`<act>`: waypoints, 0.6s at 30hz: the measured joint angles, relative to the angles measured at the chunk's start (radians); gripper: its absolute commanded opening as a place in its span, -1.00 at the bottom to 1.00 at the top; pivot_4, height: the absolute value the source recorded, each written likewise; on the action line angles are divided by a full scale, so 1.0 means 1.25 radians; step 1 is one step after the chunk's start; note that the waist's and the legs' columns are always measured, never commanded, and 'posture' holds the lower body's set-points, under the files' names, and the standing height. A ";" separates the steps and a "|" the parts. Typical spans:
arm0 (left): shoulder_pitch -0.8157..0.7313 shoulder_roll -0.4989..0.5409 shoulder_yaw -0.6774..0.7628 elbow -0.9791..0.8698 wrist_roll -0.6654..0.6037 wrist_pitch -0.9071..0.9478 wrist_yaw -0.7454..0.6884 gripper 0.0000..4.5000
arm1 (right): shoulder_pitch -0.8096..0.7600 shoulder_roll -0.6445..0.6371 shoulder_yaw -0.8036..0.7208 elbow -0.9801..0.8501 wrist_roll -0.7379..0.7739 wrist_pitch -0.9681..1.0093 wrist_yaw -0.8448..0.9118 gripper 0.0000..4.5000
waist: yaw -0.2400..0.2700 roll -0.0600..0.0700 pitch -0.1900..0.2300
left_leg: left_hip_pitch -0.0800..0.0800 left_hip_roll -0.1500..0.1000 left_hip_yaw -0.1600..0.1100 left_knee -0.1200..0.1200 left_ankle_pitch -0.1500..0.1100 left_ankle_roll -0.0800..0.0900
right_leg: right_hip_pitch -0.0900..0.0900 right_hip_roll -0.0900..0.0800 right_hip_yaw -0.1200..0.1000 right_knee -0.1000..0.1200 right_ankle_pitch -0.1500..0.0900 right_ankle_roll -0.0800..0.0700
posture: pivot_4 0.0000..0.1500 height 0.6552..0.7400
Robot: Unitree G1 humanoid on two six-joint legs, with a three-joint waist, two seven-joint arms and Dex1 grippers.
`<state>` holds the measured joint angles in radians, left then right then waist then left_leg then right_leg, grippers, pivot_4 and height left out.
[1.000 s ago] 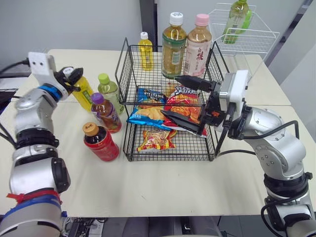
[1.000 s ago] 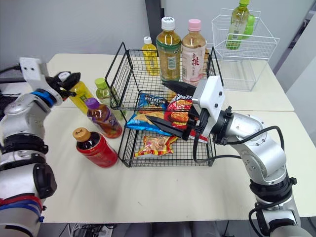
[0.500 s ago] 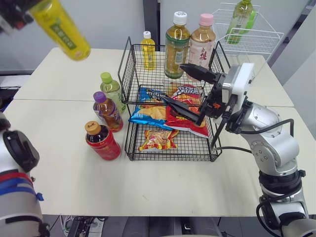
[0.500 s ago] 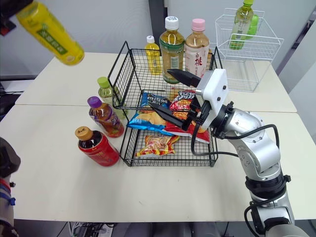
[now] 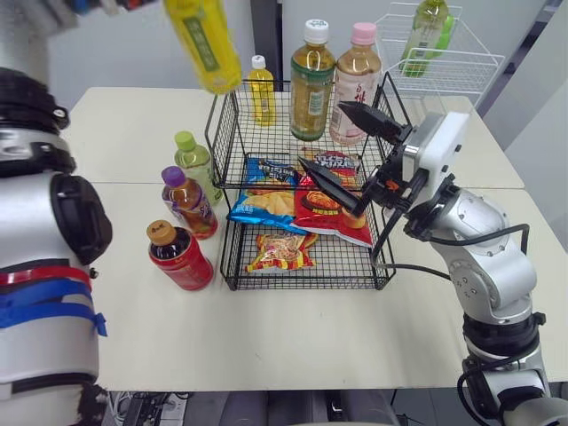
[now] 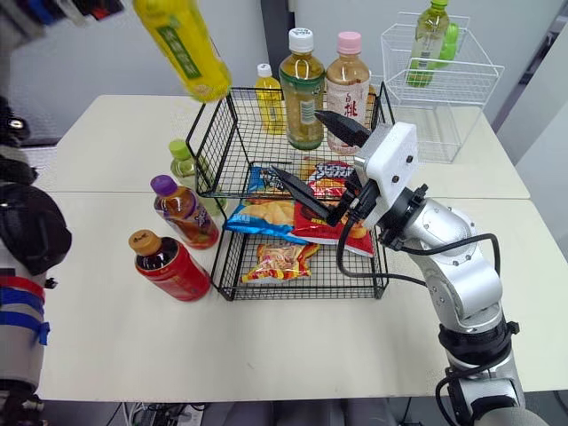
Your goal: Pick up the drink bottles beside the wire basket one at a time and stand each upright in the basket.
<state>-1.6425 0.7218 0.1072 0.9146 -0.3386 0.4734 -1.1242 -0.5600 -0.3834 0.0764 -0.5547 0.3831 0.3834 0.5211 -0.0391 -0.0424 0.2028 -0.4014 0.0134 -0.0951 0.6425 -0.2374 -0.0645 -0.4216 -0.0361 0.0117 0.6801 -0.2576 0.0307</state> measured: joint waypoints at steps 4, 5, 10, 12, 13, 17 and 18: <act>-0.001 -0.045 -0.001 0.029 0.009 -0.014 -0.003 -0.38 | 0.003 -0.001 0.000 -0.021 -0.008 0.004 -0.010 1.00 | 0.000 0.000 0.000 | 0.000 0.000 0.000 0.000 0.000 0.000 | 0.000 0.000 0.000 0.000 0.000 0.000 | 1.00 1.00; -0.001 -0.053 -0.002 0.037 0.015 -0.016 -0.001 -0.38 | 0.005 -0.002 0.000 -0.027 -0.009 0.005 -0.012 1.00 | 0.000 0.000 0.000 | 0.000 0.000 0.000 0.000 0.000 0.000 | 0.000 0.000 0.000 0.000 0.000 0.000 | 1.00 1.00; 0.001 -0.079 -0.004 0.054 0.040 -0.026 0.001 -0.38 | 0.027 -0.011 0.000 -0.038 -0.013 0.019 -0.021 1.00 | -0.002 0.000 0.000 | 0.000 0.000 0.000 0.000 0.000 0.000 | 0.000 0.000 0.000 0.000 0.000 0.000 | 1.00 1.00; 0.004 -0.091 -0.008 0.055 0.052 -0.040 0.004 -0.38 | 0.027 -0.012 0.000 -0.047 -0.013 0.022 -0.024 1.00 | -0.001 0.000 0.000 | 0.000 0.000 0.000 0.000 0.000 0.000 | 0.000 0.000 0.000 0.000 0.000 0.000 | 1.00 1.00; 0.009 -0.099 -0.010 0.055 0.057 -0.048 0.007 -0.38 | 0.027 -0.013 0.000 -0.052 -0.014 0.025 -0.024 1.00 | -0.001 0.000 0.000 | 0.000 0.000 0.000 0.000 0.000 0.000 | 0.000 0.000 0.000 0.000 0.000 0.000 | 1.00 1.00; 0.036 -0.129 -0.015 0.063 0.075 -0.074 0.023 -0.38 | 0.027 -0.016 0.000 -0.057 -0.014 0.035 -0.029 1.00 | -0.001 0.000 0.000 | 0.000 0.000 0.000 0.001 0.000 0.000 | 0.000 0.000 0.001 0.000 0.000 0.000 | 1.00 1.00; 0.043 -0.138 -0.016 0.067 0.080 -0.081 0.032 -0.38 | 0.027 -0.017 0.000 -0.058 -0.014 0.036 -0.032 1.00 | -0.001 0.000 0.000 | 0.000 0.000 0.000 0.001 0.000 0.000 | 0.000 0.000 0.001 0.000 0.000 0.000 | 1.00 1.00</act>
<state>-1.5882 0.5492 0.0869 0.9988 -0.2384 0.3727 -1.0837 -0.5267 -0.4049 0.0763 -0.6266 0.3661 0.4285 0.4810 -0.0405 -0.0421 0.2030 -0.4014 0.0129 -0.0949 0.6432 -0.2374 -0.0644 -0.4214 -0.0363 0.0123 0.6805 -0.2576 0.0307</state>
